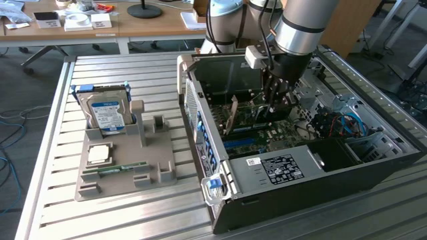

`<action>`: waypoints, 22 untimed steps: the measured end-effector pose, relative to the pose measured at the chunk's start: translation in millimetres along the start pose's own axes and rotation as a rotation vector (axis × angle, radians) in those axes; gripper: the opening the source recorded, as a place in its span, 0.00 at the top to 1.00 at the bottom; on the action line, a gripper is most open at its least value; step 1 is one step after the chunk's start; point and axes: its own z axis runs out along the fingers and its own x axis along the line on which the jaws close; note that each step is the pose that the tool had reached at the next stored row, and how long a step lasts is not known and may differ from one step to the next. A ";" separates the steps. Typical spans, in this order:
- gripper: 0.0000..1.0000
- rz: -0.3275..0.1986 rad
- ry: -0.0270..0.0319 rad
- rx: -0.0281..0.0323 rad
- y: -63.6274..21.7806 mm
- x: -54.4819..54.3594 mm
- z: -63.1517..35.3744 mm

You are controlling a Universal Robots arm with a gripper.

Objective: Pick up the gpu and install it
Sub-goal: 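Insert the gpu into the slot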

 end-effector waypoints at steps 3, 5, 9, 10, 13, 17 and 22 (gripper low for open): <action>0.73 0.000 -0.0001 0.0001 2.0 0.0 0.2; 0.73 0.000 -0.0001 0.0001 4.1 0.1 0.4; 0.73 0.000 -0.0001 0.0016 9.0 0.2 3.2; 0.73 0.000 -0.0002 0.0024 10.1 0.3 4.1; 0.73 0.000 0.0001 0.0031 11.4 0.3 4.5; 0.73 0.000 -0.0034 0.0033 11.5 0.3 5.2; 0.73 0.000 -0.0117 0.0034 12.3 2.3 6.8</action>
